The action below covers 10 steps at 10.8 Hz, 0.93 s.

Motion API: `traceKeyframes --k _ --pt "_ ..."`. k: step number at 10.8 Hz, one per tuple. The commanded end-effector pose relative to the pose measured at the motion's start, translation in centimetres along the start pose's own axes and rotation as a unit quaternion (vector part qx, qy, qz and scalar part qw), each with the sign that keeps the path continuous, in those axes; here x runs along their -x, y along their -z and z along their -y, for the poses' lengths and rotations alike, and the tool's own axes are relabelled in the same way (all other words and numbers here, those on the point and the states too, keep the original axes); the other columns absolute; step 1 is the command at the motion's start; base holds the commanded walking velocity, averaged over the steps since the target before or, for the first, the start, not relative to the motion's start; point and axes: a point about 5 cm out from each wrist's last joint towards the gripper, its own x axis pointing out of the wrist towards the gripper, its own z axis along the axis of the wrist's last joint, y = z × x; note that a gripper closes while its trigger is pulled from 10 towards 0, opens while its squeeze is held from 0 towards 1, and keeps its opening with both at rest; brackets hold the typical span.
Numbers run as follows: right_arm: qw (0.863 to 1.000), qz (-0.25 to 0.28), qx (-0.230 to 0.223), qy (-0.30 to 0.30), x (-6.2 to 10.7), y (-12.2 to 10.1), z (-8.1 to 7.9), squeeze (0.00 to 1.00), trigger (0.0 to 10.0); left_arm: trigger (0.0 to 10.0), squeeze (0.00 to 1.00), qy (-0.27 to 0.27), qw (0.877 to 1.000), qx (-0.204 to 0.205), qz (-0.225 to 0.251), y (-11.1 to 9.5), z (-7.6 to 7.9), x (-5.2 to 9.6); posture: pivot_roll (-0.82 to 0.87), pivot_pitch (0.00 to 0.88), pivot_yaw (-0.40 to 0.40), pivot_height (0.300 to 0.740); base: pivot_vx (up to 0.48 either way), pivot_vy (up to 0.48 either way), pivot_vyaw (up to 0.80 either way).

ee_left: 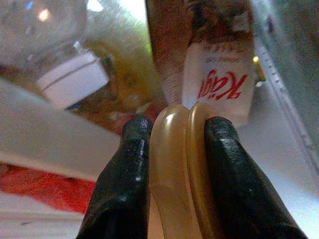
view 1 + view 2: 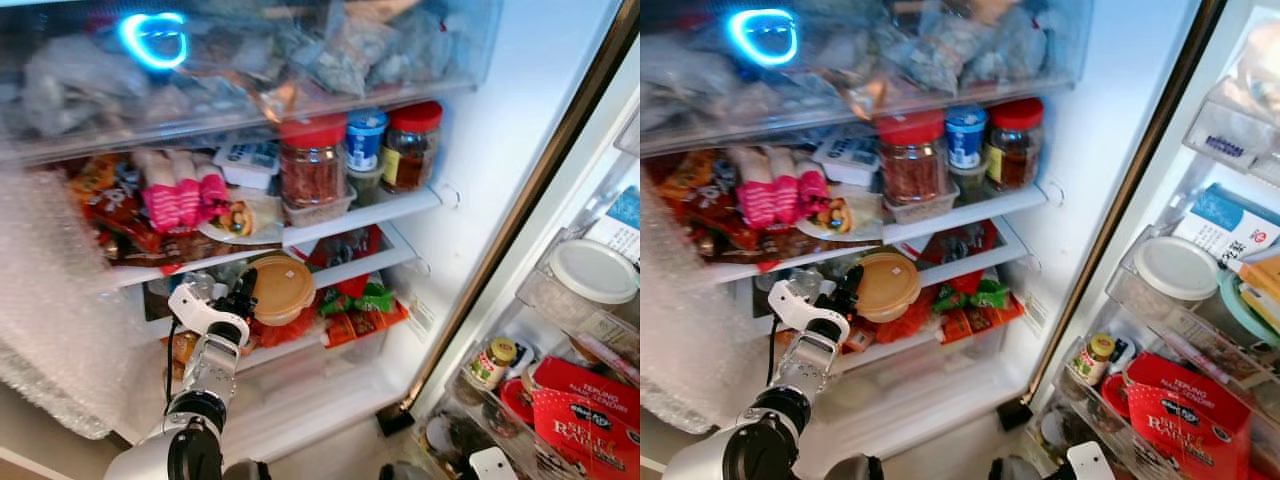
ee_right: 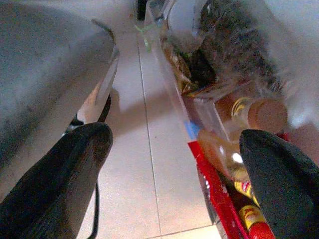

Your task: Restocking fridge

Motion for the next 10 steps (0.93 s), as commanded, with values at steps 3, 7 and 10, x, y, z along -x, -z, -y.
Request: traceKeyframes --k 3,7,10 --pt "1.0 -0.008 0.006 -0.003 0.2 1.1 0.2 0.0 10.0 10.0 0.0 -0.02 0.999 -0.039 0.03 -1.5 0.1 -0.5 -0.13 0.107 -0.067 0.646 0.0 0.0 0.0" --pt "1.0 -0.009 0.008 -0.007 0.4 1.9 0.2 0.0 10.0 10.0 0.0 -0.059 0.994 -0.038 0.089 -4.4 0.6 -1.4 -0.15 0.138 -0.073 0.646 0.0 0.0 0.0" --pt "1.0 -0.003 0.01 -0.01 0.5 1.9 0.3 0.0 10.0 10.0 0.0 -0.116 0.984 -0.009 0.134 -6.0 -0.3 -1.1 -0.16 0.145 -0.081 0.646 0.0 0.0 0.0"
